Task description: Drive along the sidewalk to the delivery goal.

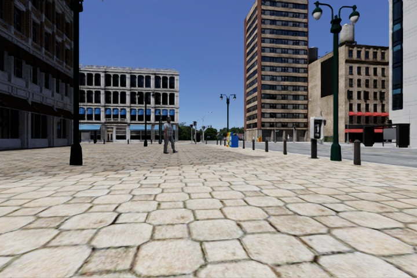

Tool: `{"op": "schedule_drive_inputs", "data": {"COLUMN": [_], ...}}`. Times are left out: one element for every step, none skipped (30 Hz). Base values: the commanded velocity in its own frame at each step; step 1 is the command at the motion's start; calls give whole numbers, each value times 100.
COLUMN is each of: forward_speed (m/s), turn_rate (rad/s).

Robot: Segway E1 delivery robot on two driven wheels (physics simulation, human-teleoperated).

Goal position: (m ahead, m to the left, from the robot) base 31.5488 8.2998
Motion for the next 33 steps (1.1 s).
{"op": "schedule_drive_inputs", "data": {"forward_speed": [200,200,200,200,200,200,200,200,200,200,200,200,200,200,200,200,200,200,200,200,200,200,200,200,200,200,200,200,200,200,200,200,200], "turn_rate": [0,0,0,0,0,9,31,55,76,89,89,92,93,94,94,94,87,41,0,0,0,0,0,0,0,0,0,0,0,0,0,0,0]}}
